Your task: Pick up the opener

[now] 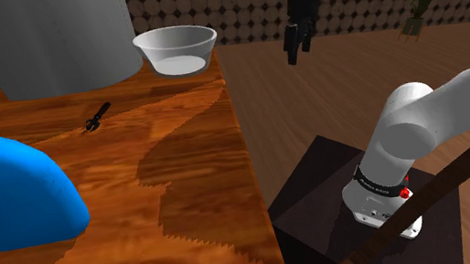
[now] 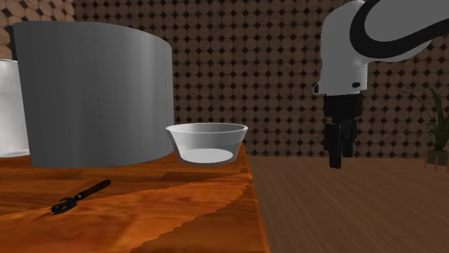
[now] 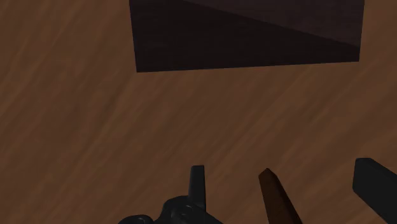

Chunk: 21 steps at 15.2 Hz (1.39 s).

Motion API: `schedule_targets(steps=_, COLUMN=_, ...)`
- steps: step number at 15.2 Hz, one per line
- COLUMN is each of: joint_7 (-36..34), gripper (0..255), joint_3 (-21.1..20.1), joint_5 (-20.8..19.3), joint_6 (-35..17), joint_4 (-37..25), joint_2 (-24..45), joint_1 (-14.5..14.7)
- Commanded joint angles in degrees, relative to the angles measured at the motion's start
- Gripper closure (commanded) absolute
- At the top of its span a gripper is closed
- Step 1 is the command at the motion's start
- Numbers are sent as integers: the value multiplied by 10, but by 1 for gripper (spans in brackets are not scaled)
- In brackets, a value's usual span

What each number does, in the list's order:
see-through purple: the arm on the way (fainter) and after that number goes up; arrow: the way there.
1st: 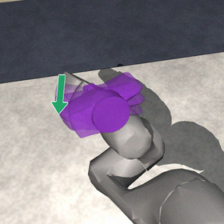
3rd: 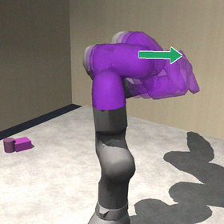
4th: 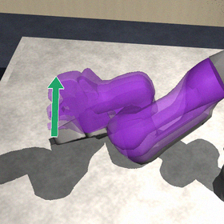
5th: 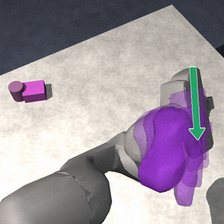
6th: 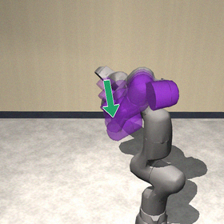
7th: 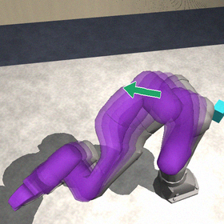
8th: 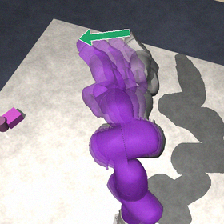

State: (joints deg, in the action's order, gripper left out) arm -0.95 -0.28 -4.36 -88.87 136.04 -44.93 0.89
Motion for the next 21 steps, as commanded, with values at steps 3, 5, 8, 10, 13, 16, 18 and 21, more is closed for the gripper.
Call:
schedule_targets(steps=3, joint_7=-48, gripper=0, joint_3=-26, joint_5=27, joint_6=2, joint_4=-1, joint_2=-1, joint_1=3)
schedule_targets(steps=5, joint_7=-95, gripper=0, joint_3=-53, joint_5=53, joint_6=2, joint_4=-4, joint_2=2, joint_1=5)
schedule_targets(steps=8, joint_7=-167, gripper=0, joint_3=-93, joint_5=91, joint_6=-1, joint_4=-16, joint_2=14, joint_1=8)
schedule_targets(steps=10, joint_7=-214, gripper=0, joint_3=-120, joint_5=115, joint_6=-6, joint_4=-28, joint_2=26, joint_1=7)
schedule_targets(steps=13, joint_7=-285, gripper=0, joint_3=-159, joint_5=146, joint_6=-15, joint_4=-52, joint_2=51, joint_1=6)
schedule_targets(steps=16, joint_7=-356, gripper=0, joint_3=-198, joint_5=171, joint_6=-28, joint_4=-83, joint_2=83, joint_1=1)
schedule_targets(steps=18, joint_7=-403, gripper=0, joint_3=-224, joint_5=184, joint_6=-37, joint_4=-108, joint_2=108, joint_1=-4)
schedule_targets(steps=21, joint_7=-475, gripper=0, joint_3=-263, joint_5=195, joint_6=-51, joint_4=-150, joint_2=151, joint_1=-13)
